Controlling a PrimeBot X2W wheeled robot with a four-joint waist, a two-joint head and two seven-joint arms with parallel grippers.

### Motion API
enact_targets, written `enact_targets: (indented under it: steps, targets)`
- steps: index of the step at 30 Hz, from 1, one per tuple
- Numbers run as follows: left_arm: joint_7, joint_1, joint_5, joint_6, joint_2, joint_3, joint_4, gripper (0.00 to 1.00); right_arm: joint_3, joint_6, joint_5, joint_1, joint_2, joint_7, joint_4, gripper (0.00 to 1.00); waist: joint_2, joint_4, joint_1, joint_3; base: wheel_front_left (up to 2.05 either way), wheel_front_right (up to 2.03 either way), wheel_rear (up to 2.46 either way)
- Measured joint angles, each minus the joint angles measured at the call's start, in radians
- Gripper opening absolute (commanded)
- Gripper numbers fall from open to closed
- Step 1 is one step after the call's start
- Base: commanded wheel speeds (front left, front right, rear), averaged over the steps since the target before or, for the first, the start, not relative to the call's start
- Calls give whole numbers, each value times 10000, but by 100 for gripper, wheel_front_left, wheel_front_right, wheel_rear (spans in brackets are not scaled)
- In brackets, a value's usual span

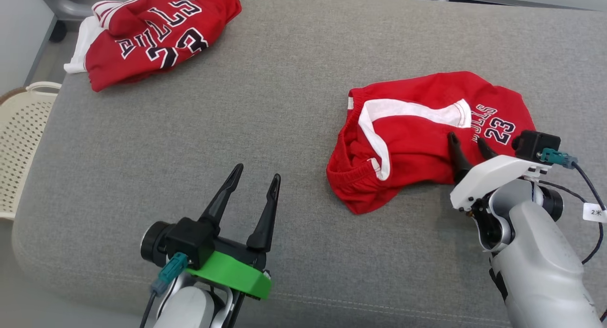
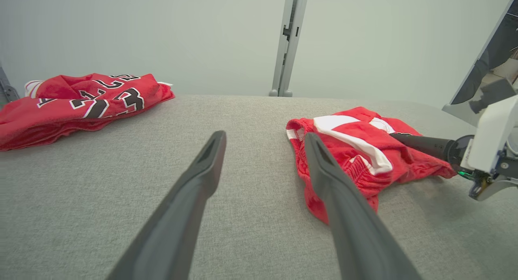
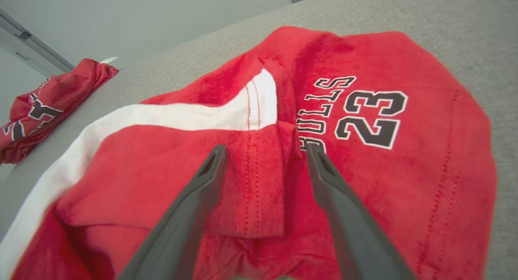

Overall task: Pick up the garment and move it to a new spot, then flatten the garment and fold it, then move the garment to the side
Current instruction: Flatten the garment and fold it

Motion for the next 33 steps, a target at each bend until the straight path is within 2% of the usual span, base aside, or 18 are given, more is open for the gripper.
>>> enact_targets:
  steps: [2,3,5,6,7,8,14,20,26,33]
  targets:
    - [0,20,71,-44,-40,90,-46,100,119,0,125,-117,12,15,290,100,0,123,0,48,0,0,0]
    - [0,24,102,-48,-46,151,-67,100,190,0,184,-154,10,6,382,94,0,169,0,70,0,0,0]
    - [0,35,150,-61,-54,236,-102,100,328,0,299,-207,-13,-96,520,45,0,220,0,111,0,0,0]
    - [2,39,180,-84,-63,270,-121,100,395,0,374,-246,-31,-157,577,33,0,225,0,127,0,0,0]
    - [0,50,186,-105,-73,318,-140,100,491,0,414,-291,-56,-257,606,3,0,213,0,133,0,0,0]
    - [0,73,199,-111,-86,370,-169,100,579,2,422,-322,-90,-424,596,0,0,186,0,134,0,0,0]
    - [0,220,265,-161,-157,537,-366,100,928,2,518,-327,-291,-1112,261,0,0,-124,0,102,0,0,0]
    - [0,353,180,-221,-196,579,-416,100,1101,2,732,515,-550,-1367,-878,0,0,-597,0,-13,0,0,0]
    - [0,454,82,-234,-213,583,-410,100,318,2,748,1648,-895,-1398,-2013,0,0,-1116,0,-148,0,0,0]
    - [0,464,-182,-265,-240,201,-272,100,-593,2,290,2460,-886,-999,-2234,0,0,-1552,0,-272,0,0,0]
